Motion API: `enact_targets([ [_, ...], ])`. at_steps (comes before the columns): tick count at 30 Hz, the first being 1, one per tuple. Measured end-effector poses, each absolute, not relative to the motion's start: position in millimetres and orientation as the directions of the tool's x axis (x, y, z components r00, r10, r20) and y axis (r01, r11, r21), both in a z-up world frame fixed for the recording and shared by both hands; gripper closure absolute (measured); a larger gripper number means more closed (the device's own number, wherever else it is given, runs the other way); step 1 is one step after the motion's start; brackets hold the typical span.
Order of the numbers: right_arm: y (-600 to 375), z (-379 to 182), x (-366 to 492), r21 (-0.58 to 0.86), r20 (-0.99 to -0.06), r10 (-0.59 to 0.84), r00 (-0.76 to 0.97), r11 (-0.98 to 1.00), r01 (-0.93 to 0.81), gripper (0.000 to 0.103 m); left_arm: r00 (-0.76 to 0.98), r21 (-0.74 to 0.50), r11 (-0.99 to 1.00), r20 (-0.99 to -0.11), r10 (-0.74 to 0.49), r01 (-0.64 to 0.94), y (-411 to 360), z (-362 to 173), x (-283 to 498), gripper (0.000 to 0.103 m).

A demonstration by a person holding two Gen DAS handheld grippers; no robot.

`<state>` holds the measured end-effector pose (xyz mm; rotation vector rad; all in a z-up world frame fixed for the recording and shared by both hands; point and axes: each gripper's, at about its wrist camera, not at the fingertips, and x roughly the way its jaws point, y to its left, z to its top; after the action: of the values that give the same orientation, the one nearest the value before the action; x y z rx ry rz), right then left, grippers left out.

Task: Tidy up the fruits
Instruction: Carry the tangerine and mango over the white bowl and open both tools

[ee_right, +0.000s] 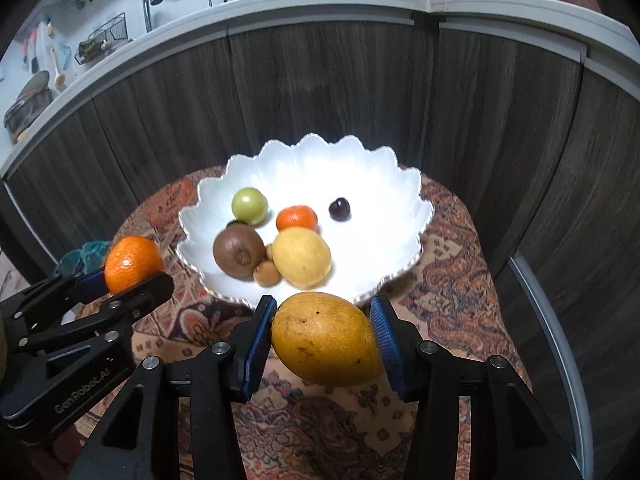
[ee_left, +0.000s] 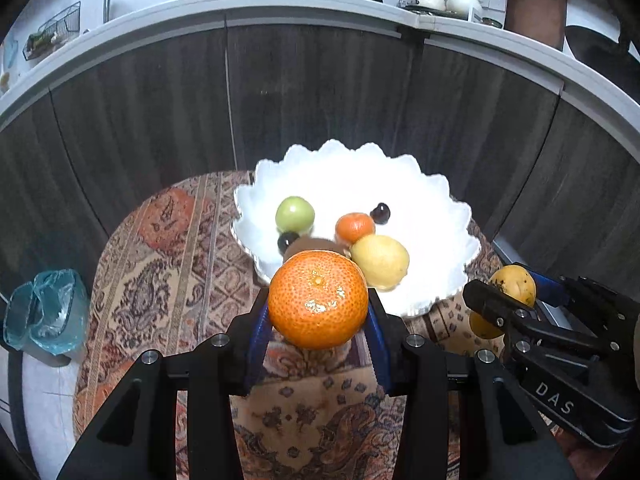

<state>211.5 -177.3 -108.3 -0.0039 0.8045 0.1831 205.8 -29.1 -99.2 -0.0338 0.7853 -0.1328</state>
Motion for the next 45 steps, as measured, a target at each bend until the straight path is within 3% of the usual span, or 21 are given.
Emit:
enact_targets([
  [16,-171,-79,256,0.057,-0.671,0.175,0.721,0.981,-0.185,0.054,0.713,-0.069,0.991,-0.689,-0.131,0.116,-27,-87,254,0.060],
  [41,-183,-108,332,0.092,-0.707,0.175,0.685,0.983,-0.157,0.053,0.662,-0.074,0.986,-0.733,-0.154,0.146,-41,-119,328,0.058],
  [42,-184,-109,334,0.094,-0.711,0.176,0.681,0.983,-0.156,0.053,0.659,-0.076,0.987,-0.737,-0.153,0.144,-41,-121,328,0.058],
  [45,-185,-113,336,0.094,-0.717,0.172,0.675,0.984,-0.151,0.053,0.664,-0.066,0.988,-0.734,-0.142,0.138,-40,-121,328,0.037],
])
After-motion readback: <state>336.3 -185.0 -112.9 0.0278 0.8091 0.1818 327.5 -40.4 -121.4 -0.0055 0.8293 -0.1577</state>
